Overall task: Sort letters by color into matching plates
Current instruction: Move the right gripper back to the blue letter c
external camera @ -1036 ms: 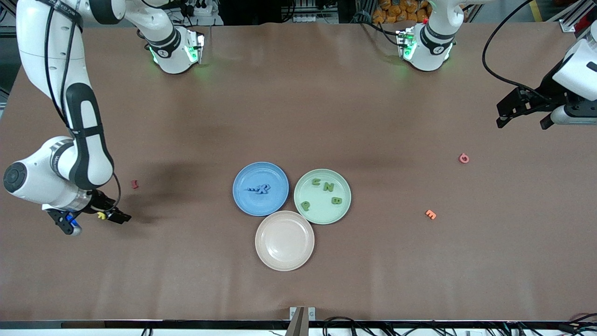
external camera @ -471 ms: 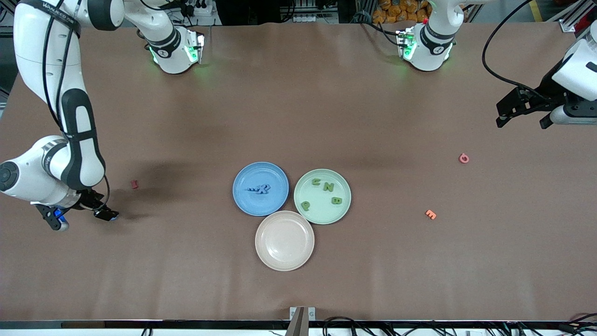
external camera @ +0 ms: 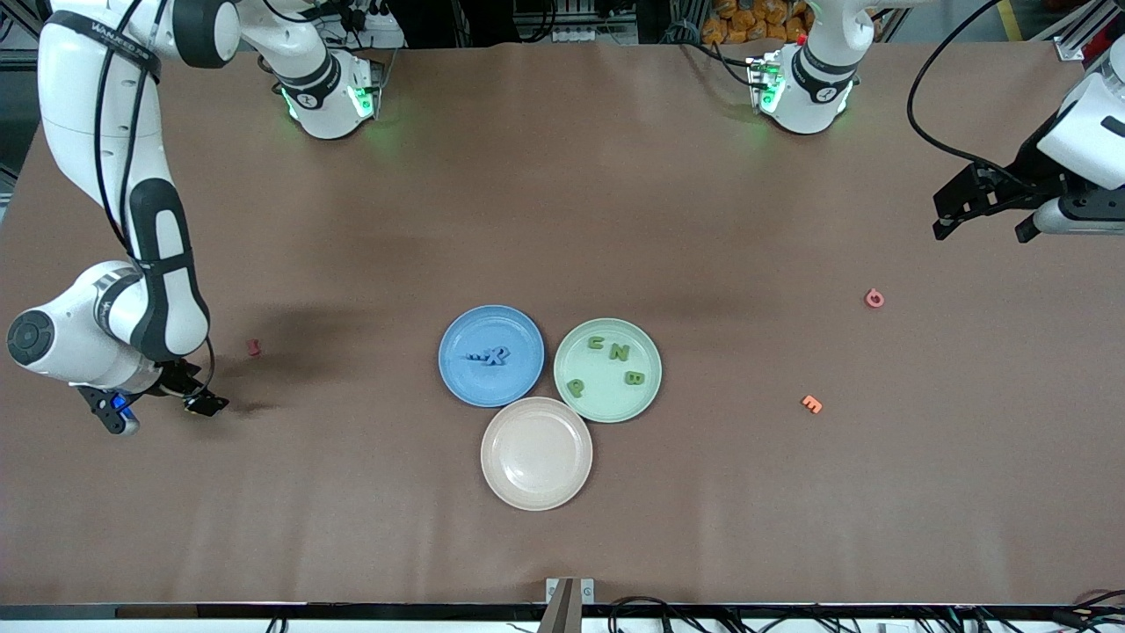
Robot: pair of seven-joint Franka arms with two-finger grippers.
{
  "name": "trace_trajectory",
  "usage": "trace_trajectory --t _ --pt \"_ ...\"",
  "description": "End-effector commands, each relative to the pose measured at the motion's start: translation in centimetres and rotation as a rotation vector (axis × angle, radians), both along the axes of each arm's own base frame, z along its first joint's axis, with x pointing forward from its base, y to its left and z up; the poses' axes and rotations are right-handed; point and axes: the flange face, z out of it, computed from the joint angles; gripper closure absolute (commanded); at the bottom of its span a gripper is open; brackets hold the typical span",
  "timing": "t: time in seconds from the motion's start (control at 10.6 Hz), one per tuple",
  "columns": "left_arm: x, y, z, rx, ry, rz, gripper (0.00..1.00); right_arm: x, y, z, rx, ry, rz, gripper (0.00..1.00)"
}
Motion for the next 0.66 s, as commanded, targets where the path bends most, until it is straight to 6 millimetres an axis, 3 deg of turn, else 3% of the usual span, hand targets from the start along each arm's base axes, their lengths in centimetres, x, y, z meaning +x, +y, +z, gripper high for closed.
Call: trace_trajectory --t 0.0,0.57 --pt "0.5 0.3 -0.4 -0.008 0.020 0.006 0.00 0.4 -0.8 -0.3 -0.036 -0.021 -0.044 0.00" --pt "0.4 0.0 0.2 -0.007 0.008 0.001 0.00 0.9 -0.1 -1.5 -0.046 -0.023 -0.088 0.00"
